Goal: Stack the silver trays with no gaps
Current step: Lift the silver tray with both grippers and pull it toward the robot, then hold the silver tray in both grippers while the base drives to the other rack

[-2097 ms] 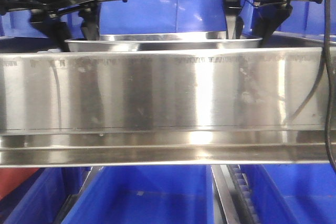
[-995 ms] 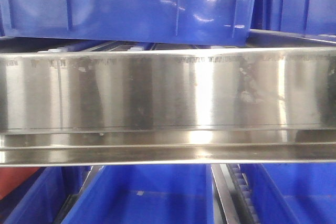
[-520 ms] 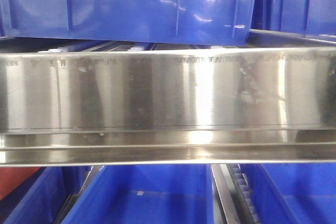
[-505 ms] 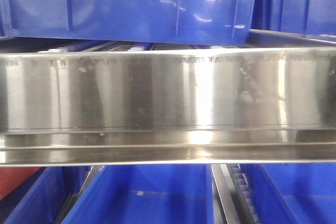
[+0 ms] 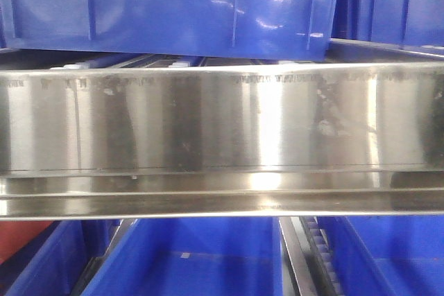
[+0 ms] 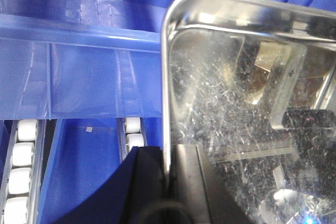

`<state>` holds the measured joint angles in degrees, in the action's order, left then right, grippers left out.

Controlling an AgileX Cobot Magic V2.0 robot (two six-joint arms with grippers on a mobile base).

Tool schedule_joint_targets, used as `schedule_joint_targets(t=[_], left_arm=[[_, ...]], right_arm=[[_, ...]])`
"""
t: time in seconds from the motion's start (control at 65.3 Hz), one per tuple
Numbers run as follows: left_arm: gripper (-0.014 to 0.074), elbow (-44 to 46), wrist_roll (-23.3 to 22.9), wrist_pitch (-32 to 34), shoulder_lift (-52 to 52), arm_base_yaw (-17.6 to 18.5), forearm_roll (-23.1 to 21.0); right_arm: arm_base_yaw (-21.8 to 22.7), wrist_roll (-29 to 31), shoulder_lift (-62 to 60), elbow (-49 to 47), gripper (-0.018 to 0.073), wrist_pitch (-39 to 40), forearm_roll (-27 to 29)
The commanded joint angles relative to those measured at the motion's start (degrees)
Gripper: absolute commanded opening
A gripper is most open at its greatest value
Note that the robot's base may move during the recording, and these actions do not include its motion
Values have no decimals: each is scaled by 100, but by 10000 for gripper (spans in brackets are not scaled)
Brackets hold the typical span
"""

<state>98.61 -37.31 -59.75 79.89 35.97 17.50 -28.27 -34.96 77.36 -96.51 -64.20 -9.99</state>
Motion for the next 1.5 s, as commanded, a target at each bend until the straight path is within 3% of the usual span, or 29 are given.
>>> schedule_joint_targets(t=[0.0,1.484], left_arm=[[-17,21,26,-116,-118,-12,408],[-17,21,26,-57,-118,-12,408]], right_arm=[[47,62,-81,-73,-78,56,-531],[47,62,-81,-73,-78,79,-531]])
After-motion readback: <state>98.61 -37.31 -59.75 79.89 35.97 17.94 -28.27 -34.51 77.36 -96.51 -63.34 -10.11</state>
